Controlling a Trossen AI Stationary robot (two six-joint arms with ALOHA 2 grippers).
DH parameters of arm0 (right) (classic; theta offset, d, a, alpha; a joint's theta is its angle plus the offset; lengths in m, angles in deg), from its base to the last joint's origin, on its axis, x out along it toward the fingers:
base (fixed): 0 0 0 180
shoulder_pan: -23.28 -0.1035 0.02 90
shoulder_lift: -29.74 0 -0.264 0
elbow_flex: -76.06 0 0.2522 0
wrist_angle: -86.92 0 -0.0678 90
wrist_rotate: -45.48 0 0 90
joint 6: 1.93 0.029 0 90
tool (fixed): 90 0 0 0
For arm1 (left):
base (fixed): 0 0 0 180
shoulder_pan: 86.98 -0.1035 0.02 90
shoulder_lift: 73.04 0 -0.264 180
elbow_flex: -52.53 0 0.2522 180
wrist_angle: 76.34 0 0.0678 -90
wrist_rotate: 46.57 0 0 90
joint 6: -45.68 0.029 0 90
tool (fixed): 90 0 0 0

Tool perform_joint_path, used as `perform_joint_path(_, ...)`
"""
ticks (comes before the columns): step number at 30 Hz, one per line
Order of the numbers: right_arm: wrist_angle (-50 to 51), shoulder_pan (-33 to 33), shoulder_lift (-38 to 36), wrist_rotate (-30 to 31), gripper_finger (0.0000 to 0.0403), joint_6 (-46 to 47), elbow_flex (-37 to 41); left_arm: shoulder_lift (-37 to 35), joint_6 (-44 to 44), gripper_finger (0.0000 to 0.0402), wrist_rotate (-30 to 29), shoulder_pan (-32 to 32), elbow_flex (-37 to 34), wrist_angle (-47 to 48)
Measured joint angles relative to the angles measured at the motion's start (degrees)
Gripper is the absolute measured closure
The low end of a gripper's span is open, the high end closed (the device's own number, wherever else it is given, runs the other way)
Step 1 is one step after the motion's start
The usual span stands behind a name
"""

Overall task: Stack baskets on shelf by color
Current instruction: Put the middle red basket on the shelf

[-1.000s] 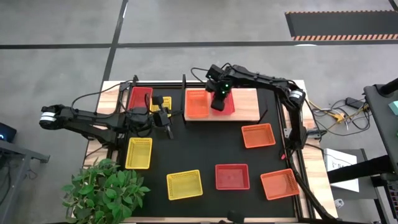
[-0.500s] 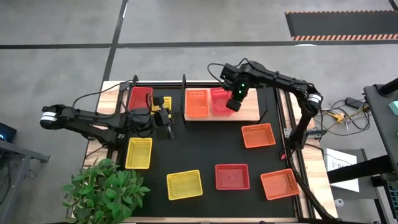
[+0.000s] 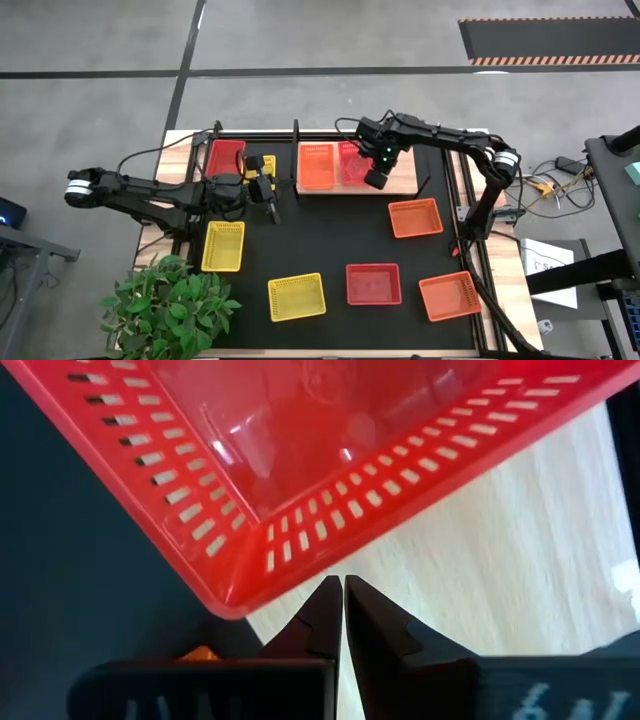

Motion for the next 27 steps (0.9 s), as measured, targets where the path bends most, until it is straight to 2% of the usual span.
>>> perform_joint_path(27, -0.6, -1.8, 0.0, -0.6, 0.0394, 0.5, -0.7, 0.0, -0.2, 0.0402, 0.0, 0.0, 0.0, 0.0)
